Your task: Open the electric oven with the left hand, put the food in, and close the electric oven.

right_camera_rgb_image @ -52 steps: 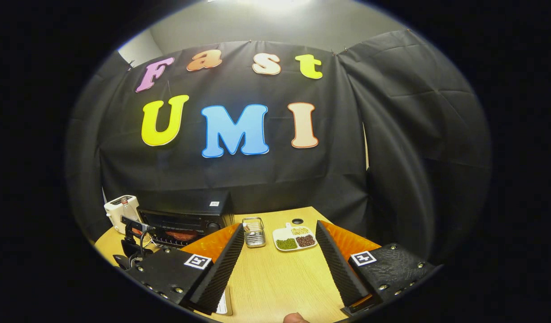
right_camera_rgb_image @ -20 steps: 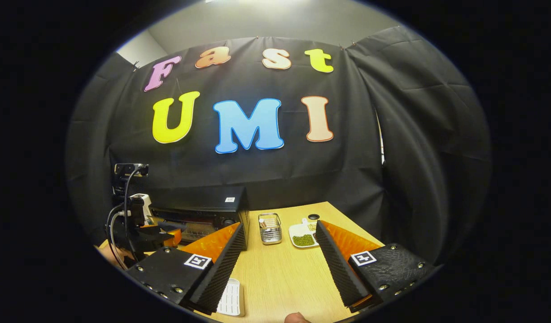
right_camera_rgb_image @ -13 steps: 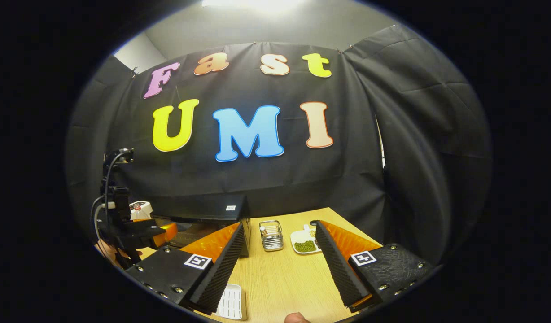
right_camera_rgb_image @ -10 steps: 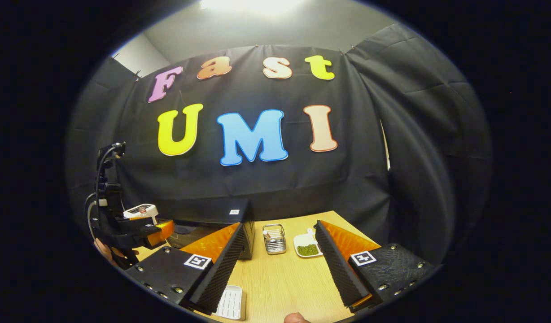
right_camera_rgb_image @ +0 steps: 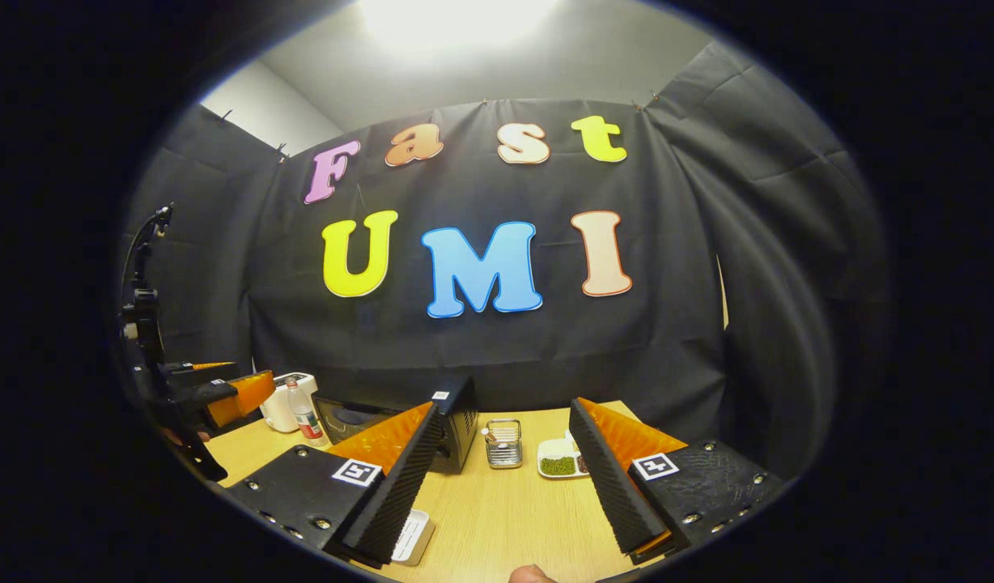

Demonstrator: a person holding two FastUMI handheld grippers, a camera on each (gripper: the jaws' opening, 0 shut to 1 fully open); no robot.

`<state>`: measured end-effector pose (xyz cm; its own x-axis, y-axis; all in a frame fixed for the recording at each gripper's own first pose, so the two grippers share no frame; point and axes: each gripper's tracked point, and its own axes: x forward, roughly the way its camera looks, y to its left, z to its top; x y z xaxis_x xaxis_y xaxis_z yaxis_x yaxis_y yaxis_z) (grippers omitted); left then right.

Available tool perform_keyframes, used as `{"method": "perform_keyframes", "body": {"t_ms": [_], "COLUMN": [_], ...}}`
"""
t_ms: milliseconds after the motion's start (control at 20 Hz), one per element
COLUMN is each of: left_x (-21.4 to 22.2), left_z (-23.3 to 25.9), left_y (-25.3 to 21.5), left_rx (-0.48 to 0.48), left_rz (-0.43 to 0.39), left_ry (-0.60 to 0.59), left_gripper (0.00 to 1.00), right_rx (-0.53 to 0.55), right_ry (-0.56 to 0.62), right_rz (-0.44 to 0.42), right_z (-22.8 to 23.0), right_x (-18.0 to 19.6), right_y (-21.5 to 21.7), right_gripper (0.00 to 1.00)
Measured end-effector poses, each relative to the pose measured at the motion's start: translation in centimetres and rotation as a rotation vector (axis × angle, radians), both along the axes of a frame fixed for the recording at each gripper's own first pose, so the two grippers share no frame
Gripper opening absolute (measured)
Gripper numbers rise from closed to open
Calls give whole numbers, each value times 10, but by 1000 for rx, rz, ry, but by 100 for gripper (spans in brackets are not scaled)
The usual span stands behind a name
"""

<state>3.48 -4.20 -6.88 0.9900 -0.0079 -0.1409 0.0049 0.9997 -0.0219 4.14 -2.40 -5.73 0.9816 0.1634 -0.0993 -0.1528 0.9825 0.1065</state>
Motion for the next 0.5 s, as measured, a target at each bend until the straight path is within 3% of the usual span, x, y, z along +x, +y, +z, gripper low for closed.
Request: {"method": "perform_keyframes", "body": {"t_ms": [50, 100, 200, 250, 500], "left_x": [-10, -17, -31, -38, -65], "left_z": [5, 10, 18, 22, 30], "left_y": [1, 4, 10, 13, 35], "left_rx": [-4, -3, 5, 10, 16], "left_rz": [11, 22, 35, 37, 32], "left_ry": [-7, -15, -24, -26, -34], "left_gripper": [100, 90, 100, 97, 100], "right_rx": [-5, -9, -19, -25, -34], "right_ry": [-4, -13, -33, -41, -62], "right_rz": [3, 4, 4, 3, -26], "right_z": [2, 6, 13, 16, 30], "right_x": [-2, -6, -14, -15, -30], "right_y": [-4, -7, -13, -13, -18], "right_gripper": [97, 97, 97, 97, 97]}}
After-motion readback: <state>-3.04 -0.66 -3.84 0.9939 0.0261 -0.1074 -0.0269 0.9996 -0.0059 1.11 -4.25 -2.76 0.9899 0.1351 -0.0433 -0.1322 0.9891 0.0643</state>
